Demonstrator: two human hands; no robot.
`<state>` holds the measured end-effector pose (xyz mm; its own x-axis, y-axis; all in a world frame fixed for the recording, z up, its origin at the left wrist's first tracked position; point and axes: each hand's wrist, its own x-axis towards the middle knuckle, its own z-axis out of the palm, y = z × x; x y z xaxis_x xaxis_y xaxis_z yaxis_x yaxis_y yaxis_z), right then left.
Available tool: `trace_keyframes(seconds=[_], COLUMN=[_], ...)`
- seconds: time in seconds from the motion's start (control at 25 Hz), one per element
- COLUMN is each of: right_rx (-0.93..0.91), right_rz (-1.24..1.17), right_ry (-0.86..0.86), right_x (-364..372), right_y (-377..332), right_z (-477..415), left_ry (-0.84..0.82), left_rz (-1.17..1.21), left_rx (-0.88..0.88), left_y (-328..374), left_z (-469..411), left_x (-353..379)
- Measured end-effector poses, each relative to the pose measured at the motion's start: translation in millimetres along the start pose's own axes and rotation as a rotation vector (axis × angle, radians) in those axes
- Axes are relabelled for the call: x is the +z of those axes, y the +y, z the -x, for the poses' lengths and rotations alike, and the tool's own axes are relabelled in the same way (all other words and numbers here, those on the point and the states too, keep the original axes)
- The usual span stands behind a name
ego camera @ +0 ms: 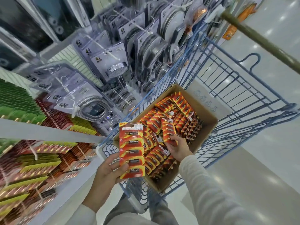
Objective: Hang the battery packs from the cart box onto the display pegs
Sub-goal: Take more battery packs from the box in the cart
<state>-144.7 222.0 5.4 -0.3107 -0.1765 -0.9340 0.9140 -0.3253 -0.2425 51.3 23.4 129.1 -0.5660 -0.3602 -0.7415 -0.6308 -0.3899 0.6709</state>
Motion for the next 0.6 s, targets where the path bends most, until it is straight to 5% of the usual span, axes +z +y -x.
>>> trace_keyframes(seconds=[0.32, 0.6], right_rx=[-0.122, -0.352], right_rz=[0.227, 0.580], right_ry=[-0.404, -0.705], right_x=[3.8, 61.5], right_y=[24.1, 50.5], right_z=[130.8, 235.4], left_ry=[0.016, -0.024], left_rz=[0.425, 0.664], left_rx=[0.113, 0.404], left_y=[-3.1, -5.2], left_z=[63.3, 129.2], left_x=[-2.0, -74.2])
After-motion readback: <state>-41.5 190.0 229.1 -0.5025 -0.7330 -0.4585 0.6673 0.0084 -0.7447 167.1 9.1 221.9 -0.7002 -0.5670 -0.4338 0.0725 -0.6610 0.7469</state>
